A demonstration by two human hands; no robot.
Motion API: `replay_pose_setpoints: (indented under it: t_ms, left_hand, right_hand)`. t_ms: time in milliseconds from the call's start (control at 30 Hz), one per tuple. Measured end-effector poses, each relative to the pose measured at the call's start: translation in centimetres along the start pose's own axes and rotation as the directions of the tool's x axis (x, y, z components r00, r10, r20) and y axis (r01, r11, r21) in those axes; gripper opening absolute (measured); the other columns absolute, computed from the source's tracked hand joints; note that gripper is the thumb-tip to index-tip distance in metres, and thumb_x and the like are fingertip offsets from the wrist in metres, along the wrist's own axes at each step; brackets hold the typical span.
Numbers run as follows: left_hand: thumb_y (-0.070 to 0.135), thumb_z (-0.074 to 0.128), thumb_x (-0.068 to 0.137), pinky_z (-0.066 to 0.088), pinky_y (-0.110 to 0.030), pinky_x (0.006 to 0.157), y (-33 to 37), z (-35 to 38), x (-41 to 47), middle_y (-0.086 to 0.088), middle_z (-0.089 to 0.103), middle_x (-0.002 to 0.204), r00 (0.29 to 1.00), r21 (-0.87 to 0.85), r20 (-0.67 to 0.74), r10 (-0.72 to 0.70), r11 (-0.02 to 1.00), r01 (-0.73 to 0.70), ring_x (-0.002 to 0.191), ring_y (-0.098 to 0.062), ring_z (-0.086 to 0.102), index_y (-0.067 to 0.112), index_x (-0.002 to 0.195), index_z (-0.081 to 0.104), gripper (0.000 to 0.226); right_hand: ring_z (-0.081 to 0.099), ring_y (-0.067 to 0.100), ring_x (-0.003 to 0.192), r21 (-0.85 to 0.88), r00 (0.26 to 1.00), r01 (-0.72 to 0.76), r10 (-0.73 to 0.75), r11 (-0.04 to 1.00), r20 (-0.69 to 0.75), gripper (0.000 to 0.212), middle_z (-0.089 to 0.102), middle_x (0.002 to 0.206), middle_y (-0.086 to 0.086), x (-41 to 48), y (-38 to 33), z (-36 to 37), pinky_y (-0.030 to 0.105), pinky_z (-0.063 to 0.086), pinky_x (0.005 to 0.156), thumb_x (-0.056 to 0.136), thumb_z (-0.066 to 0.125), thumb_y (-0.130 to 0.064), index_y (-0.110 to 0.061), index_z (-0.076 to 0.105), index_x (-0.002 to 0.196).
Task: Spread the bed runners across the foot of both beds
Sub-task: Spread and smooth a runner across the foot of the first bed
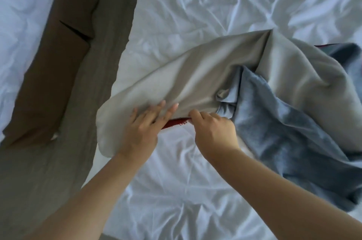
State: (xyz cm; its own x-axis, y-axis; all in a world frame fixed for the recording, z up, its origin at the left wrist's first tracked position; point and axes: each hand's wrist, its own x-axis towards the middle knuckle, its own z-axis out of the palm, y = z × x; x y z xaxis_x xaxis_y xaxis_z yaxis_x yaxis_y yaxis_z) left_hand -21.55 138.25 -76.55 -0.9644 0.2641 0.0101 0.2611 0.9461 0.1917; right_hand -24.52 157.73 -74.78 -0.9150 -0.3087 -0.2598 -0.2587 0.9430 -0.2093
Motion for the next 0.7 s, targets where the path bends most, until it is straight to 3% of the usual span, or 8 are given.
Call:
replay_pose_setpoints:
  t_ms: [100, 167, 233, 300, 400, 467, 533, 700]
  left_hand:
    - [-0.008, 0.039, 0.079, 0.058, -0.051, 0.078, -2.0, -2.2, 2.4, -0.01, 0.075, 0.108, 0.998, -0.023, -0.021, 0.061, 0.998, -0.061, 0.084, -0.036, 0.071, 0.013, 0.132, 0.069, 0.064]
    - [-0.003, 0.048, 0.076, 0.053, -0.047, 0.071, -3.0, -4.1, 4.3, -0.007, 0.073, 0.096, 0.996, 0.014, -0.044, 0.083, 0.996, -0.082, 0.077, -0.035, 0.068, 0.013, 0.113, 0.077, 0.05]
    - [-0.001, 0.065, 0.073, 0.046, -0.045, 0.074, -3.3, -6.2, 5.8, -0.003, 0.074, 0.094, 0.992, 0.055, -0.109, 0.066, 0.997, -0.06, 0.082, -0.034, 0.068, 0.016, 0.098, 0.077, 0.032]
    - [0.003, 0.074, 0.073, 0.045, -0.048, 0.081, -2.8, -8.3, 7.5, -0.001, 0.074, 0.093, 0.979, 0.044, -0.198, 0.051, 0.998, -0.043, 0.089, -0.034, 0.068, 0.016, 0.091, 0.077, 0.023]
    - [0.003, 0.075, 0.08, 0.043, -0.063, 0.098, -1.5, -11.7, 10.7, -0.006, 0.074, 0.106, 0.968, -0.047, -0.249, 0.001, 0.999, -0.013, 0.11, -0.037, 0.065, 0.013, 0.099, 0.078, 0.022]
    - [-0.004, 0.069, 0.086, 0.041, -0.067, 0.104, -0.3, -14.0, 13.1, -0.014, 0.071, 0.12, 0.971, -0.146, -0.238, 0.028, 0.987, -0.065, 0.125, -0.043, 0.057, 0.009, 0.11, 0.078, 0.029]
    - [-0.01, 0.062, 0.091, 0.038, -0.059, 0.114, 2.0, -16.0, 15.2, -0.017, 0.06, 0.14, 0.978, -0.271, -0.187, 0.096, 0.952, -0.145, 0.14, -0.043, 0.044, 0.011, 0.128, 0.072, 0.043]
    - [0.001, 0.044, 0.097, 0.042, -0.041, 0.116, 11.2, -18.6, 19.8, -0.01, 0.043, 0.156, 0.948, -0.402, -0.206, 0.242, 0.863, -0.307, 0.143, -0.027, 0.044, 0.023, 0.147, 0.054, 0.055]
  right_hand:
    - [0.037, 0.023, 0.05, 0.066, 0.992, -0.052, 0.044, 0.996, 0.118, 0.016, 0.042, 0.058, -0.005, 1.4, -1.7, -1.6, 0.028, 0.013, 0.046, 0.088, 0.056, -0.017, -0.022, 0.042, 0.083]
    - [0.044, 0.027, 0.056, 0.192, 0.986, -0.084, 0.054, 0.978, 0.155, 0.009, 0.055, 0.07, 0.003, 1.7, -3.2, -2.8, 0.031, 0.018, 0.048, 0.092, 0.048, -0.023, -0.022, 0.04, 0.086]
    - [0.053, 0.033, 0.066, 0.373, 0.982, -0.132, 0.07, 0.918, 0.177, 0.016, 0.057, 0.075, 0.006, 1.5, -5.4, -4.5, 0.034, 0.024, 0.053, 0.098, 0.04, -0.029, -0.021, 0.042, 0.084]
    - [0.052, 0.025, 0.064, 0.598, 0.971, -0.202, 0.077, 0.776, 0.228, 0.032, 0.051, 0.07, -0.002, 1.4, -7.9, -6.5, 0.035, 0.028, 0.052, 0.103, 0.031, -0.035, -0.023, 0.041, 0.076]
    - [0.056, 0.011, 0.066, 0.827, 0.966, -0.259, 0.129, 0.499, 0.224, 0.038, 0.059, 0.073, -0.006, 1.2, -9.5, -9.7, 0.027, 0.041, 0.055, 0.105, 0.028, -0.047, -0.026, 0.047, 0.079]
    - [0.061, 0.016, 0.072, 0.887, 0.974, -0.218, 0.146, 0.406, 0.173, 0.033, 0.064, 0.078, -0.003, 0.9, -8.4, -11.6, 0.039, 0.051, 0.064, 0.105, 0.034, -0.046, -0.023, 0.05, 0.086]
    - [0.063, 0.022, 0.076, 0.875, 0.984, -0.132, 0.165, 0.466, 0.061, 0.028, 0.066, 0.079, 0.002, 0.4, -6.6, -13.0, 0.05, 0.052, 0.07, 0.105, 0.038, -0.039, -0.019, 0.048, 0.089]
    - [0.054, 0.016, 0.086, 0.81, 0.876, 0.006, 0.387, 0.586, -0.286, 0.021, 0.059, 0.086, -0.008, -1.0, 0.1, -16.1, 0.039, 0.048, 0.072, 0.098, 0.041, -0.036, -0.02, 0.054, 0.094]
